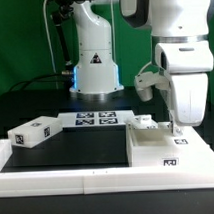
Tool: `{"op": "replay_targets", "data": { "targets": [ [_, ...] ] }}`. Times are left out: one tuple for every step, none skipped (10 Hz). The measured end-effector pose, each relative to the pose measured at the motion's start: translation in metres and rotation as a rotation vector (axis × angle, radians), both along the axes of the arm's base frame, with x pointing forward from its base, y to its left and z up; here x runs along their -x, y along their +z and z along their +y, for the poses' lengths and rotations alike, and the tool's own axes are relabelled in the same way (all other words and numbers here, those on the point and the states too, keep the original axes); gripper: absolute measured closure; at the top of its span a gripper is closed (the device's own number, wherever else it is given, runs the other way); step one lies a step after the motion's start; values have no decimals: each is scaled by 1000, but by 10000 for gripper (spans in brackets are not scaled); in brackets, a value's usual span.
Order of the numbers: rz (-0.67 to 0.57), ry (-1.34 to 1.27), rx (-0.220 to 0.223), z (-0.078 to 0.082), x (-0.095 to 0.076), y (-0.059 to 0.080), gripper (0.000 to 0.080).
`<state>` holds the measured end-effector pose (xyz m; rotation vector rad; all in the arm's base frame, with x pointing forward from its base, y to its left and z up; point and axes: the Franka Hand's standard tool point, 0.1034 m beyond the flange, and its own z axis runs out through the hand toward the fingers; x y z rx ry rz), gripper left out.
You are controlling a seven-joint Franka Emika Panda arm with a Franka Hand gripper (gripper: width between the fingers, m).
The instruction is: Assemble cabinet
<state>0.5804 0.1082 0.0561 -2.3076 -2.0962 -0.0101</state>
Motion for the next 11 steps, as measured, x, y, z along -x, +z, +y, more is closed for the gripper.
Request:
{"op": "replay_targets", "data": {
  "targets": [
    [-1,-1,1,0,0,1,729],
    [-1,-21,2,0,1,2,729],
    [-1,-37,3,0,3,4,492],
    [-4,-41,6,0,5,9,492],
    [-9,-40,8,-1,6,14,314],
    [-14,-40,9,-1,6,17,314],
    [-19,-43,10,-1,5,21,113],
    [-23,-69,12,-1,9,25,35],
    [-20,-135,18,2,17,30,35],
    [-22,-166,22,4,27,36,7],
    [-28,-190,26,7,40,41,2]
  ]
}}
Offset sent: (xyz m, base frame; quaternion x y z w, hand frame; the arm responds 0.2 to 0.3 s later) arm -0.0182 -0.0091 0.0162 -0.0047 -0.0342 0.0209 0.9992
